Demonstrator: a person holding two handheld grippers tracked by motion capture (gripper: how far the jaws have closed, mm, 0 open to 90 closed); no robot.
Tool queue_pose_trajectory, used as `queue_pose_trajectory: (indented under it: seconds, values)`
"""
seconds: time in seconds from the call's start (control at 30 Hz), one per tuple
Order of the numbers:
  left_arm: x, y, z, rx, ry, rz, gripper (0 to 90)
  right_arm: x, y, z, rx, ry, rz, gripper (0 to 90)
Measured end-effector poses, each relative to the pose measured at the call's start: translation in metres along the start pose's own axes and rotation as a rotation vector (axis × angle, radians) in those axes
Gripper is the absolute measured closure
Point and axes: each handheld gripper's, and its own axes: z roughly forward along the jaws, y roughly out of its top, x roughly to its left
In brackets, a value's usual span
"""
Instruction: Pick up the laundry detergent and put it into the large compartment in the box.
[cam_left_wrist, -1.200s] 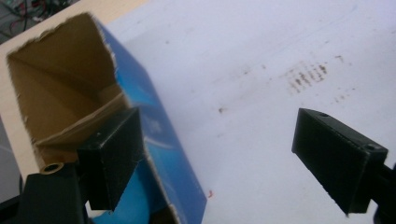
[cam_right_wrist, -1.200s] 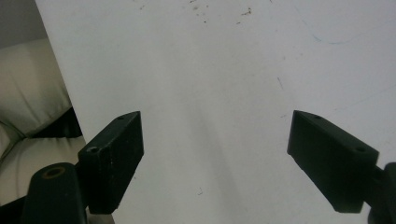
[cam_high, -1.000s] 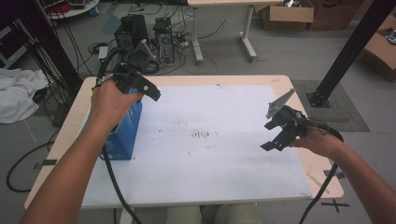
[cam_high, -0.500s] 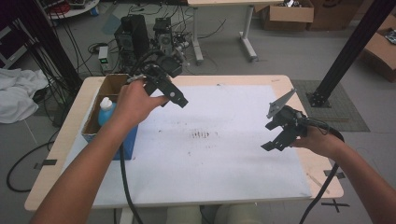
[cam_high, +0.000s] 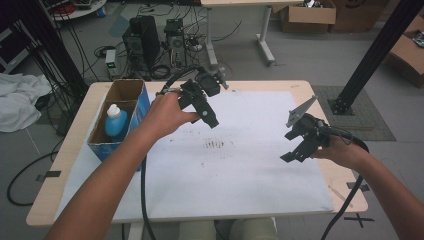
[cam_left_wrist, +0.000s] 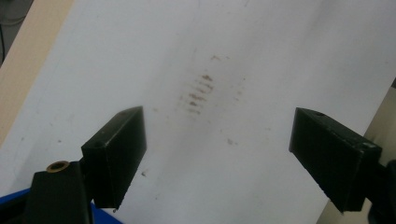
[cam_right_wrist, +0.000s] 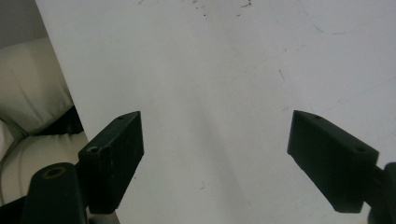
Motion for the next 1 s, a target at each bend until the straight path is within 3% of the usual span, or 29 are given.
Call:
queue_pose_trajectory:
  seconds: [0.33, 1.0]
  values:
    - [-0.005, 0.0, 0.014, 0.008, -0.029, 0.064, 19.9, 0.001, 0.001, 0.002, -0.002, 0.001, 0.002, 18.3]
    - [-0.005, 0.003, 0.021, 0.004, -0.052, 0.081, 20.4, 0.001, -0.001, 0.004, -0.003, 0.007, 0.001, 18.4]
